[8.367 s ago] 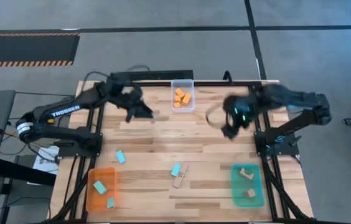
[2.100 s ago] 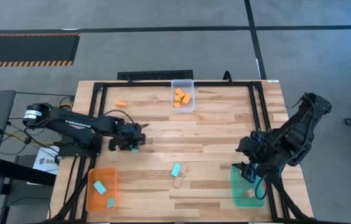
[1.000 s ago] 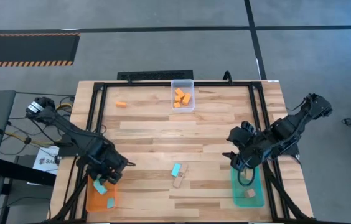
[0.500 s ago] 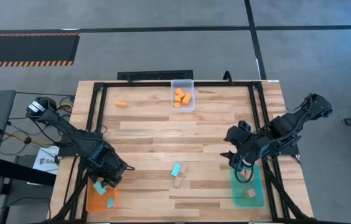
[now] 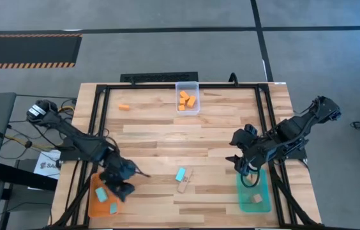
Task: Sort & place blocks by color
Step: Put the orange block into the transparent white bin
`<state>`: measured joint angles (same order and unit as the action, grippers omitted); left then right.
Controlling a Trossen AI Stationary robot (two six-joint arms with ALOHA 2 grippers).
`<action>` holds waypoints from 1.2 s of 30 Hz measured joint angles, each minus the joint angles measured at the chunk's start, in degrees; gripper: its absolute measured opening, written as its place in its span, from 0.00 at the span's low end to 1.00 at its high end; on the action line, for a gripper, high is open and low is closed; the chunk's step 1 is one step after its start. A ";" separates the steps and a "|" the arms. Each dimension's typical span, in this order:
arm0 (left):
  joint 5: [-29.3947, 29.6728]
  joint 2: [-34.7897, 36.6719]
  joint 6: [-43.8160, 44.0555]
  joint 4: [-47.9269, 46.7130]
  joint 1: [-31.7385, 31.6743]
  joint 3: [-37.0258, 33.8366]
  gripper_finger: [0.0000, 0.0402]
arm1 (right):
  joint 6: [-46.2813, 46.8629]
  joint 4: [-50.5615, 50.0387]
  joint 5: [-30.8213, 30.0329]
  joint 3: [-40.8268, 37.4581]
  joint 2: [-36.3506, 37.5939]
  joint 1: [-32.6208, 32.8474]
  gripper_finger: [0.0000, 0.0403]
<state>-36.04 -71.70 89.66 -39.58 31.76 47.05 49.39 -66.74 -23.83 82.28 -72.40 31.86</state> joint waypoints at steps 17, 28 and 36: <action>26.55 0.04 -23.71 24.97 -29.29 0.02 0.59 | 0.14 3.86 0.04 0.00 0.00 -0.52 0.80; 28.61 0.00 -51.69 -0.20 -48.19 1.11 0.59 | 2.46 6.48 0.04 0.00 -0.04 0.04 0.80; 39.52 -2.21 -85.25 -10.92 -64.20 8.39 0.59 | 3.10 6.46 1.04 0.00 -0.06 -1.72 0.80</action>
<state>3.48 -73.91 4.41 -50.49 -32.45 55.44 52.49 -60.28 -22.79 82.28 -72.47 30.14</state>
